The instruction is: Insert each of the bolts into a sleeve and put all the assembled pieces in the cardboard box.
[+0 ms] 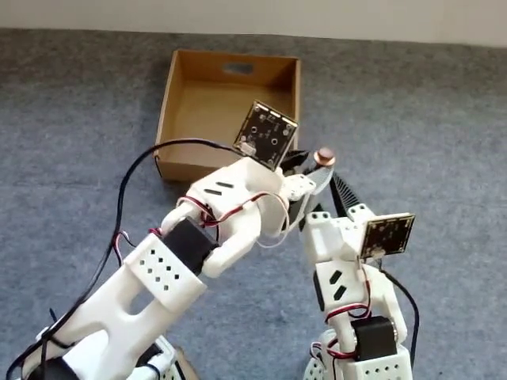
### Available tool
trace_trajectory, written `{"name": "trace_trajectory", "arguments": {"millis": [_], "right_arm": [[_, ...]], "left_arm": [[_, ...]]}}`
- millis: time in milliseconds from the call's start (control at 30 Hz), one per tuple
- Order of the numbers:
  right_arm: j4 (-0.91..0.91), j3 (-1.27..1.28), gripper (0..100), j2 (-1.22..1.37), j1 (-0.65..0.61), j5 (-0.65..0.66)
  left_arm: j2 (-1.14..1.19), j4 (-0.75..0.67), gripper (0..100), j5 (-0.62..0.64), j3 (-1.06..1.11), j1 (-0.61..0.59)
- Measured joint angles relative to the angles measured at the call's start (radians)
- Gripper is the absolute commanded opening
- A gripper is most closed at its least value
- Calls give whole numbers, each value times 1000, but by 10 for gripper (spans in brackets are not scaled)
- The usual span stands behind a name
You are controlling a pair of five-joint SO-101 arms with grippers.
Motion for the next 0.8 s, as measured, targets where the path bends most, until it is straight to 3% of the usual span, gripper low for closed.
{"name": "trace_trajectory", "arguments": {"millis": [200, 467, 600, 800], "right_arm": [[0, 0, 6, -2, 2, 0], [-2, 25, 6, 0, 2, 0], [-2, 25, 6, 0, 2, 0], [-2, 25, 6, 0, 2, 0]], "left_arm": [[-117, 115, 154, 0, -9, -5], [-292, 123, 151, -51, 60, -61], [-333, 144, 150, -157, 132, -209], [-331, 203, 150, -201, 370, -554]]}}
